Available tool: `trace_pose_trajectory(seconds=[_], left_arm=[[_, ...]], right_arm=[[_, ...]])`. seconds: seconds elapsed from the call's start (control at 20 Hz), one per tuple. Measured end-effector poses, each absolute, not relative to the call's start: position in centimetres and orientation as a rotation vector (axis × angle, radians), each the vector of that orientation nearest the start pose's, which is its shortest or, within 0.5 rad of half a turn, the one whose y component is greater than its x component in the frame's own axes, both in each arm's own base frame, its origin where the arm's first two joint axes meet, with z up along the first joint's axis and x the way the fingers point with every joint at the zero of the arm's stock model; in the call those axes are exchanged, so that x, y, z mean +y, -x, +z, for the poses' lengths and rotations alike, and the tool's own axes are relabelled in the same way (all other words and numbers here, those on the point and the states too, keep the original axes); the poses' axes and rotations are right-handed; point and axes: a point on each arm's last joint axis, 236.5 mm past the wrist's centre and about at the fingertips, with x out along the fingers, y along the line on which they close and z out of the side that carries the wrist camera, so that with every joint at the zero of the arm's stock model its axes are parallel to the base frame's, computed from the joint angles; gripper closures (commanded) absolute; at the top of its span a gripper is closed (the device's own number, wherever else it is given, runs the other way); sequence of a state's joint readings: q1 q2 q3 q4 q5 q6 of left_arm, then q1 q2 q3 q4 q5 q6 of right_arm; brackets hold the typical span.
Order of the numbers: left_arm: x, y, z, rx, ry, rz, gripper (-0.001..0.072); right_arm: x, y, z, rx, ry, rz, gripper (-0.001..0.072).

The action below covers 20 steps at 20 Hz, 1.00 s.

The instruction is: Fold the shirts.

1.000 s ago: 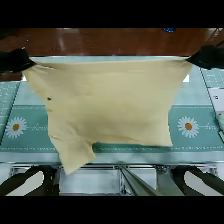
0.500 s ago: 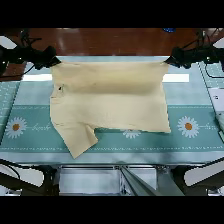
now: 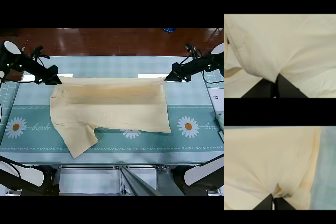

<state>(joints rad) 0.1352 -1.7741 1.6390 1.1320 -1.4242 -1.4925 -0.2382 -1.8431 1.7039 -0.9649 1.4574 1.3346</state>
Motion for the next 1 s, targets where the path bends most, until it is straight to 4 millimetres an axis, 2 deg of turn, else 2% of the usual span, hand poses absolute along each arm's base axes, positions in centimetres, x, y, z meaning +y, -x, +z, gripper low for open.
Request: trace_pose_trajectory(seconds=[0.05, 0.1, 0.15, 0.2, 0.3, 0.4, 0.45, 0.6, 0.7, 0.8, 0.85, 1.0], left_arm=[[-4.0, -44.8, -3.5, 1.506, 0.414, -0.24, 0.0668], [-4.2, -44.4, -4.1, 1.523, 0.408, -0.236, 0.0555], [-4.3, -44.2, -4.6, 1.533, 0.404, -0.224, 0.0244], [-4.4, -44.0, -5.0, 1.545, 0.406, -0.213, 0.0199], [-4.3, -43.5, -5.4, 1.569, 0.398, -0.2, 0.02], [-3.5, -42.1, -5.2, 1.62, 0.373, -0.178, 0.0199], [-2.7, -41.5, -4.8, 1.634, 0.356, -0.162, 0.02], [0.6, -38.7, -2.9, 1.66, 0.313, -0.088, 0.02], [3.0, -35.2, -2.1, 1.668, 0.33, -0.03, 0.02], [4.8, -31.1, -2.2, 1.649, 0.399, 0.034, 0.02], [4.8, -29.0, -2.7, 1.631, 0.46, 0.047, 0.02], [2.7, -24.2, -4.8, 1.59, 0.645, 0.04, 0.0201]], right_arm=[[2.4, -46.6, -2.9, 1.428, -0.515, 0.391, 0.0695], [2.5, -46.1, -3.6, 1.45, -0.512, 0.386, 0.0662], [2.6, -45.7, -4.4, 1.467, -0.514, 0.382, 0.0456], [2.7, -45.4, -5.0, 1.478, -0.516, 0.374, 0.0306], [2.7, -45.3, -5.6, 1.486, -0.533, 0.351, 0.0304], [2.3, -44.9, -5.1, 1.489, -0.545, 0.342, 0.0304], [1.8, -44.4, -4.4, 1.49, -0.543, 0.336, 0.0304], [-1.8, -42.1, -2.7, 1.492, -0.525, 0.255, 0.0304], [-4.1, -39.3, -2.2, 1.487, -0.567, 0.182, 0.0304], [-5.6, -36.2, -2.7, 1.458, -0.633, 0.107, 0.0304], [-5.5, -34.6, -3.0, 1.435, -0.672, 0.098, 0.0304], [-3.8, -31.3, -4.0, 1.36, -0.752, 0.108, 0.0304]])
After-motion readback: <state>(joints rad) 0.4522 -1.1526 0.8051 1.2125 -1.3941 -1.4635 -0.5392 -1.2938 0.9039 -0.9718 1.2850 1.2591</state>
